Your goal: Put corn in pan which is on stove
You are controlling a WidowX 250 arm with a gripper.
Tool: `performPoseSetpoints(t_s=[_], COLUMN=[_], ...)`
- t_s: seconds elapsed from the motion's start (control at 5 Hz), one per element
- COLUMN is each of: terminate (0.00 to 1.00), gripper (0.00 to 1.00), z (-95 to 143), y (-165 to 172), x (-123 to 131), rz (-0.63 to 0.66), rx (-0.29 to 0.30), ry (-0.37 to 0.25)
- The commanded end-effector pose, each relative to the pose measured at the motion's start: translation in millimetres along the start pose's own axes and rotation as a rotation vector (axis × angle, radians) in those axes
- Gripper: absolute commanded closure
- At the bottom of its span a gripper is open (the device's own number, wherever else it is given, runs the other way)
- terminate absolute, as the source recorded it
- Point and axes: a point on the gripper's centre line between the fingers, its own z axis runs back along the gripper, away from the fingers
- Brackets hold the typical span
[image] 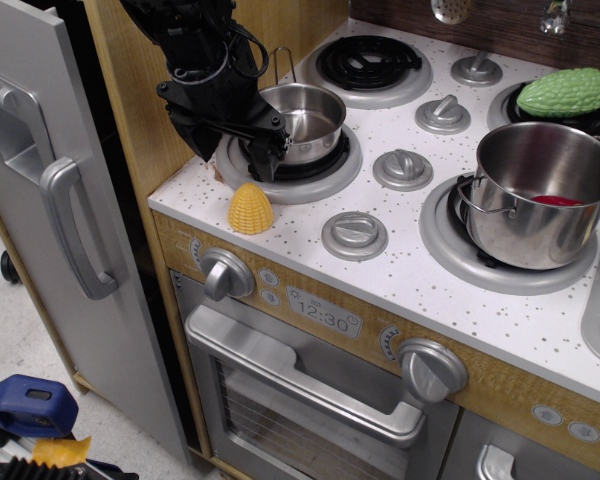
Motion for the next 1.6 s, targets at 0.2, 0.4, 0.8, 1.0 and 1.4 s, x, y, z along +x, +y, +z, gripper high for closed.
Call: performPoseSetpoints(t_s=[0.2, 0.4, 0.8, 1.0, 1.4], terminate=[0.00, 0.00, 0.00, 0.00, 0.00], gripper=[0.00, 0.00, 0.00, 1.00, 1.00], z=[-11, -23, -44, -45, -21], y=[0, 1, -1, 0, 3], x=[-4, -7, -11, -11, 2], rz=[0.010, 0.016, 0.033, 0.045, 0.006], rx=[-0.004, -0.026, -0.068, -0.071, 0.000], ry=[-0.015, -0.031, -0.064, -0.058, -0.087])
